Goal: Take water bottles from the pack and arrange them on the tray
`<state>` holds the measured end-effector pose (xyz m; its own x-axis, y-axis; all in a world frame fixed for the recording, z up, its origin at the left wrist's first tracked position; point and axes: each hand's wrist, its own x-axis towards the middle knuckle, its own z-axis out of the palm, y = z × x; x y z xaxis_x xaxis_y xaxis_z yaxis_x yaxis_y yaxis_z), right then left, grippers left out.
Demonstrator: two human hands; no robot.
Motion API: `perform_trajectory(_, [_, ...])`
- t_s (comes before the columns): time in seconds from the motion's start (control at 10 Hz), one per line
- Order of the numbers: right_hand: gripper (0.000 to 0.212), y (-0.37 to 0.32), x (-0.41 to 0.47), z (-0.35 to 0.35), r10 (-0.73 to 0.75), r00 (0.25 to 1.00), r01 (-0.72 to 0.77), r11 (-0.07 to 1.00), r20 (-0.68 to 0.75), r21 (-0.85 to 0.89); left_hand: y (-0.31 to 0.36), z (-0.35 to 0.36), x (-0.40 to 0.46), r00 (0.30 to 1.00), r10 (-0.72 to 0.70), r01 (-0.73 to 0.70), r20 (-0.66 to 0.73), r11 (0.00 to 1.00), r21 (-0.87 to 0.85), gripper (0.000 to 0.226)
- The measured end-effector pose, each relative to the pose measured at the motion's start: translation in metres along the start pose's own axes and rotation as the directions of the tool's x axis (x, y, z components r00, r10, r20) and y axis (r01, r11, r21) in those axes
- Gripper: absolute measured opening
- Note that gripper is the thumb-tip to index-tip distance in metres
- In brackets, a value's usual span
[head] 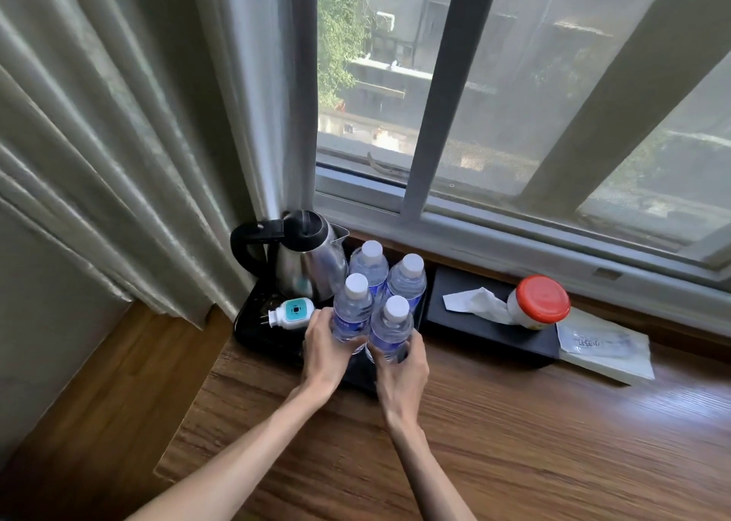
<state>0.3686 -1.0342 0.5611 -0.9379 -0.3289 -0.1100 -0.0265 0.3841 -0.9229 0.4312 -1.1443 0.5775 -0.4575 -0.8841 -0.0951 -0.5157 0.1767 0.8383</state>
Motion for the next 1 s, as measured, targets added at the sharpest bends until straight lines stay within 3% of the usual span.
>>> perform_trajectory(0.3, [0.058, 0.000, 0.001, 0.007, -0.023, 0.999, 0.020, 0.996, -0.035, -0.091, 0.005, 0.003, 0.005, 0.998, 0.040, -0.041, 0.040, 0.999, 0.020, 0.055])
perform_trajectory(0.8, [0.062, 0.004, -0.003, 0.014, -0.037, 0.998, 0.032, 0.996, -0.046, -0.089, 0.005, -0.001, -0.004, 0.992, 0.066, -0.067, 0.105, 0.998, 0.006, 0.066])
perform_trajectory(1.0, [0.104, 0.002, -0.003, -0.005, -0.035, 0.997, 0.030, 0.997, 0.069, 0.065, -0.005, -0.006, -0.018, 0.986, 0.121, -0.112, 0.113, 0.990, -0.085, 0.093])
